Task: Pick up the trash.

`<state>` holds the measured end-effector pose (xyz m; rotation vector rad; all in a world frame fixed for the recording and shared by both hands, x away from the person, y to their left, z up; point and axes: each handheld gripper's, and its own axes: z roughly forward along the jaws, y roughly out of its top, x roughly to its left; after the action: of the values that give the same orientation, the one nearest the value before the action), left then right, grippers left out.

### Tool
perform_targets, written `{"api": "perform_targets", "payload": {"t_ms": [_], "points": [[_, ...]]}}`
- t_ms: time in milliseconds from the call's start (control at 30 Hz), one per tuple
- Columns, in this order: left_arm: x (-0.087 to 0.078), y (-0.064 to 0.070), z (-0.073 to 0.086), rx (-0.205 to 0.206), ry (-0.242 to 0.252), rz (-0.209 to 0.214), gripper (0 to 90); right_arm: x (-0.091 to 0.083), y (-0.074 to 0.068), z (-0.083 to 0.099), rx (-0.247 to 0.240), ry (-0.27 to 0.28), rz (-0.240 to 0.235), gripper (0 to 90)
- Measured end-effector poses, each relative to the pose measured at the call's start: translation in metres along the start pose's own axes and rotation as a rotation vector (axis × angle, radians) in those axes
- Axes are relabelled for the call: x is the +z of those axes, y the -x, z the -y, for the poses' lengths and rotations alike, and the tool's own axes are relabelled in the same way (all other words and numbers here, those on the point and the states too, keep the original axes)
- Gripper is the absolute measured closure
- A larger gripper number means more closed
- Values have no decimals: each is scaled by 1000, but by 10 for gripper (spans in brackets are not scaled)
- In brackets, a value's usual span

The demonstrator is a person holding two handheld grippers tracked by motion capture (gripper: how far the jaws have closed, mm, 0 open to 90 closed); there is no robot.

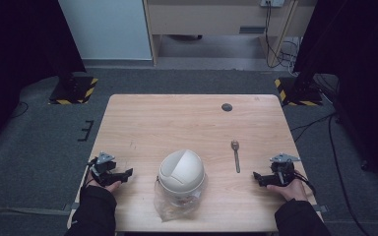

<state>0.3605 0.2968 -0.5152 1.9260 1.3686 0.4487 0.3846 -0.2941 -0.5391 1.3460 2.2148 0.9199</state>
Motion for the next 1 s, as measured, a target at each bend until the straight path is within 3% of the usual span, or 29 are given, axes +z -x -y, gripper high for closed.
{"api": "perform_targets", "payload": {"t_ms": [67,100,167,233,267,367,400,500,600,633,700,800,1000], "points": [[-10,4,-7,-21,76,19,209,0,0,0,0,0,0,5],[-10,4,-7,-21,76,19,209,0,0,0,0,0,0,5],[-28,11,-16,-23,187,43,205,0,0,0,4,2,-3,7],[-32,14,-18,-21,214,50,194,0,0,0,4,2,-2,7],[-45,20,-25,1,291,74,189,0,0,0,4,2,-1,8],[-52,23,-29,12,326,86,175,0,0,0,5,1,0,7],[-62,29,-34,36,364,104,175,-1,0,1,6,1,2,7],[-69,35,-39,57,387,126,171,-1,0,1,5,0,1,7],[-79,52,-46,126,409,186,171,-1,0,1,3,0,0,7],[-79,52,-46,126,409,186,171,-1,0,1,2,2,0,7],[-84,69,-49,188,411,241,171,-1,-1,1,3,2,1,7],[-89,84,-52,243,409,284,170,-2,-1,2,4,1,3,7],[-90,108,-53,307,391,337,164,-2,-1,2,5,1,4,7]]}}
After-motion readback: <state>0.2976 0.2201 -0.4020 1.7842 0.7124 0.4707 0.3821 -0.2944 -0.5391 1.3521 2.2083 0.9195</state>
